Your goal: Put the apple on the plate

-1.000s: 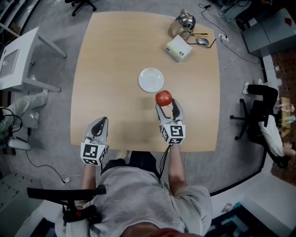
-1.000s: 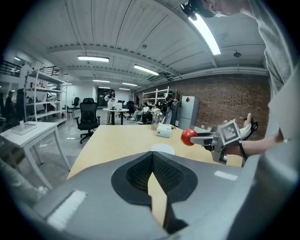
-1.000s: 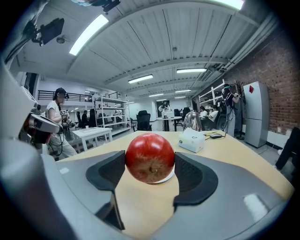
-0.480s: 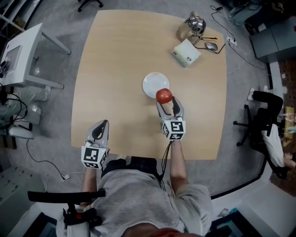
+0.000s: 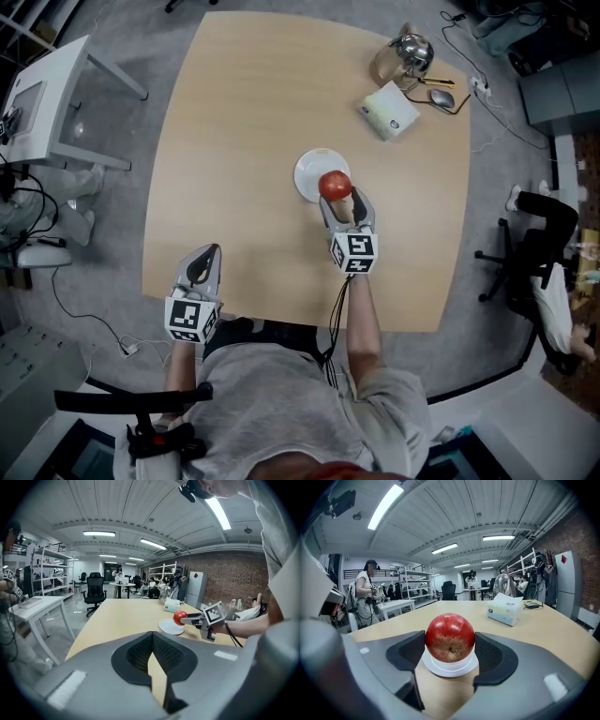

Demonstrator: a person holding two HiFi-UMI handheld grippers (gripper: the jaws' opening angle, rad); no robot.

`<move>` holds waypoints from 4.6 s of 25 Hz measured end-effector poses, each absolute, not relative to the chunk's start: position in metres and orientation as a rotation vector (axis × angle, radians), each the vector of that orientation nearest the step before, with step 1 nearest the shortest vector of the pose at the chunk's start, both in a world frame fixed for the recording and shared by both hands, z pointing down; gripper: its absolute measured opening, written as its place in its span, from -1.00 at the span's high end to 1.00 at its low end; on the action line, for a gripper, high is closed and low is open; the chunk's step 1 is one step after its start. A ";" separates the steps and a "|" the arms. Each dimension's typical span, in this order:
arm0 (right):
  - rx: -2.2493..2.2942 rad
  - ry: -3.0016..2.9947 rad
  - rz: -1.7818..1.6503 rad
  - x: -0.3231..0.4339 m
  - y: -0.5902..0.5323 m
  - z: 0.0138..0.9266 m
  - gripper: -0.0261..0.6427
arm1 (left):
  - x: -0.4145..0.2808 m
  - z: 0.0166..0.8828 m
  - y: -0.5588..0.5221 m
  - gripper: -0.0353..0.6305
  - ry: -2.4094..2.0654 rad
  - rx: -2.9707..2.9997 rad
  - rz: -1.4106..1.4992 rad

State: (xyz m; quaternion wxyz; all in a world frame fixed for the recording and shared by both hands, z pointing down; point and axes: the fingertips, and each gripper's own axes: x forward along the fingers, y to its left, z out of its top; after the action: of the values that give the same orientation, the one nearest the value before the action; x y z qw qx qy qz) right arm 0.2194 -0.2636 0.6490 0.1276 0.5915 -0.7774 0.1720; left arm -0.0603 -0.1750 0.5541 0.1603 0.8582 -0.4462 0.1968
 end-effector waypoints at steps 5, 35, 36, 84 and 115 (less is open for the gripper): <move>1.689 -2.263 0.508 0.218 -0.274 0.661 -0.08 | -0.062 0.559 -0.177 0.83 -1.294 2.428 0.571; 1.651 -2.230 0.502 0.213 -0.291 0.677 -0.09 | -0.068 0.564 -0.171 0.83 -1.329 2.376 0.575; 1.653 -2.228 0.504 0.213 -0.292 0.677 -0.09 | -0.068 0.564 -0.171 0.83 -1.330 2.376 0.574; 1.819 -2.295 0.266 0.185 -0.155 0.523 0.13 | -0.069 0.496 -0.121 0.83 -1.234 2.636 0.357; 2.064 -2.231 0.219 0.147 -0.006 0.460 0.74 | -0.080 0.442 -0.052 0.83 -1.091 2.808 0.215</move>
State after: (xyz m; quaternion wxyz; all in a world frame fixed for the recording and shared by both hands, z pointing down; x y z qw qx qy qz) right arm 0.1472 -0.0062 0.4604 0.0472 0.6765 -0.7314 0.0718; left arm -0.0795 -0.0516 0.4418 0.0610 0.9280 -0.3605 0.0710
